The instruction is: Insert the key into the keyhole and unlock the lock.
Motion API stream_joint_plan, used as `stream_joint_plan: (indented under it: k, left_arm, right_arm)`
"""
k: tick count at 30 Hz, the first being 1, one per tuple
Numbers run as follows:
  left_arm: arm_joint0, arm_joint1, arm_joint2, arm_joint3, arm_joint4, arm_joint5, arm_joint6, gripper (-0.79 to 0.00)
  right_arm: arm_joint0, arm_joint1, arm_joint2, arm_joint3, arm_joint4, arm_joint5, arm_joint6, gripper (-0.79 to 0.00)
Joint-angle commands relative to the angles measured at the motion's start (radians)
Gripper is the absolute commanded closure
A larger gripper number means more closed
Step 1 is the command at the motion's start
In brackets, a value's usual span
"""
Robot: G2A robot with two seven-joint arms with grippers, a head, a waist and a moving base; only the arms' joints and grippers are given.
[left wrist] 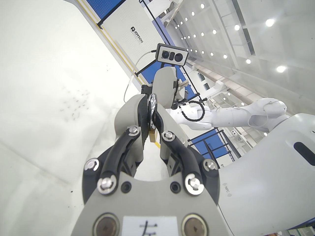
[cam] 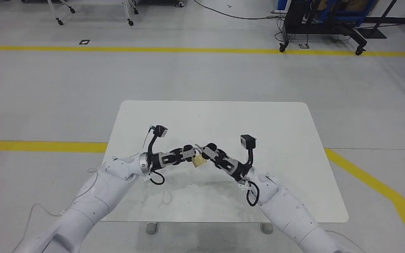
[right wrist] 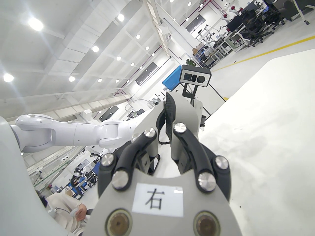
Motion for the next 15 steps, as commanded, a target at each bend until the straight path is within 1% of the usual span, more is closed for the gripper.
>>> stream_joint_plan:
  k: [1,6,11,13,15]
  left_arm:
    - [-0.003,-0.001,0.004,0.004,0.002,0.000,0.000,0.000]
    - [-0.009,-0.002,0.009,0.015,-0.001,-0.004,0.004,0.000]
    - [-0.007,-0.005,0.008,0.033,-0.037,0.000,0.000,0.000]
    - [0.001,-0.009,0.006,0.038,-0.108,0.026,-0.026,0.000]
    - [0.012,-0.016,0.005,0.041,-0.231,0.091,-0.081,0.000]
  right_arm:
    - [0.003,-0.002,-0.006,0.001,0.003,0.000,0.008,0.000]
    - [0.008,-0.007,-0.007,0.003,0.008,0.000,0.006,0.000]
    - [-0.019,0.000,0.054,-0.027,-0.015,0.000,-0.064,0.000]
    - [-0.044,0.006,0.085,-0.060,-0.040,0.000,-0.100,0.000]
    - [-0.068,0.010,0.102,-0.105,-0.070,0.000,-0.117,0.000]
